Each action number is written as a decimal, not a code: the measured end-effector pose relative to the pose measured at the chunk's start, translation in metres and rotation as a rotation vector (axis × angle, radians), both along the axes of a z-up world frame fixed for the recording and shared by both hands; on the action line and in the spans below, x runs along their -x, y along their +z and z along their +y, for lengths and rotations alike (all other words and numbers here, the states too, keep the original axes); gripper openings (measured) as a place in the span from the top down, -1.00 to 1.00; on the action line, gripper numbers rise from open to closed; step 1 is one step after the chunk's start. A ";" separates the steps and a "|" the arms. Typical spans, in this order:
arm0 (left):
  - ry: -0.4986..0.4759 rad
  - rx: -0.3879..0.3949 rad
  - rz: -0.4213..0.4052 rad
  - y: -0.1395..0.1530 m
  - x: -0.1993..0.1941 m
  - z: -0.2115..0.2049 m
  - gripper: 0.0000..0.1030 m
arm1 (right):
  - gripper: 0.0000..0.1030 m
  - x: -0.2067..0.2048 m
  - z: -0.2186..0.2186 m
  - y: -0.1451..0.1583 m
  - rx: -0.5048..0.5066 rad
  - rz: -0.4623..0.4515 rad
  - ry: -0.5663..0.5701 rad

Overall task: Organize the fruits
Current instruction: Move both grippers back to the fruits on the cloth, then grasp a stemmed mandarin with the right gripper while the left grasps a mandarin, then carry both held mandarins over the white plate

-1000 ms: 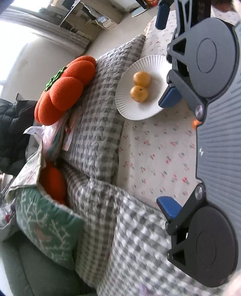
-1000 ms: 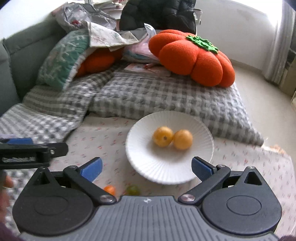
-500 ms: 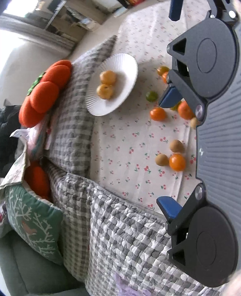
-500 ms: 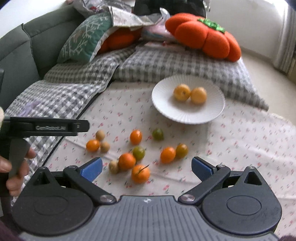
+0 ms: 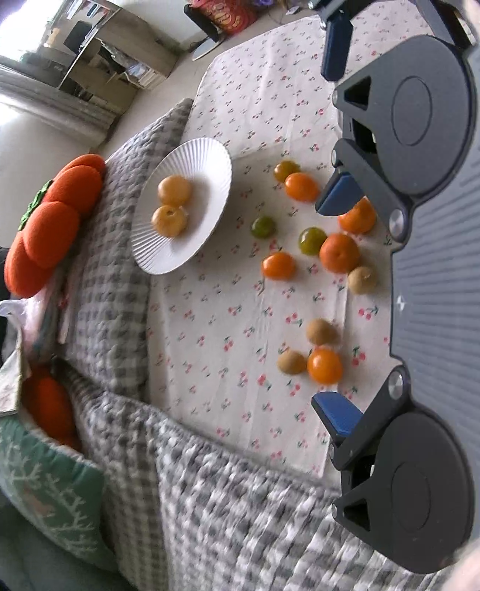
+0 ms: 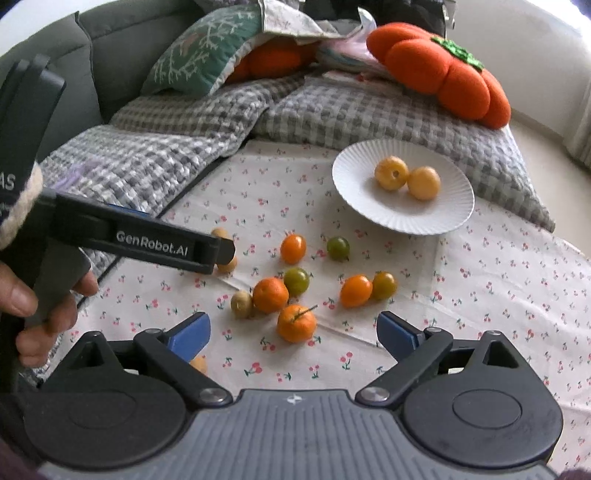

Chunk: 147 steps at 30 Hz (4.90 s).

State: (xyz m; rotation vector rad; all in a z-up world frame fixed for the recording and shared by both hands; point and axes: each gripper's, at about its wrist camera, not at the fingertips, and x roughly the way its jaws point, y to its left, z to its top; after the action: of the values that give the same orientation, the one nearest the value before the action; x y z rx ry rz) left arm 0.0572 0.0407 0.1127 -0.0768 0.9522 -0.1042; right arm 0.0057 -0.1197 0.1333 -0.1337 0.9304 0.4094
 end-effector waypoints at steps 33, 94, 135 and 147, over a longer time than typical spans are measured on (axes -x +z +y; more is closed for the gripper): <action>-0.203 -0.122 0.091 -0.061 -0.045 -0.034 -0.70 | 0.31 -0.041 0.024 -0.077 0.084 0.096 0.135; -0.112 0.173 -0.102 0.001 -0.050 -0.011 0.44 | 0.38 -0.085 -0.068 0.005 -0.037 -0.008 -0.143; -0.131 0.121 -0.059 -0.025 -0.165 -0.082 0.44 | 0.38 -0.154 -0.078 -0.035 0.025 -0.071 -0.061; -0.152 0.103 -0.051 -0.035 -0.178 -0.085 0.44 | 0.38 -0.168 -0.065 -0.048 0.031 -0.090 -0.014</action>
State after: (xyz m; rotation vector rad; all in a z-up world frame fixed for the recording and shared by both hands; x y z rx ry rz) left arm 0.2356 -0.0439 0.0780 -0.0962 0.9006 -0.2947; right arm 0.1738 -0.1844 0.0852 -0.1728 0.8488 0.3728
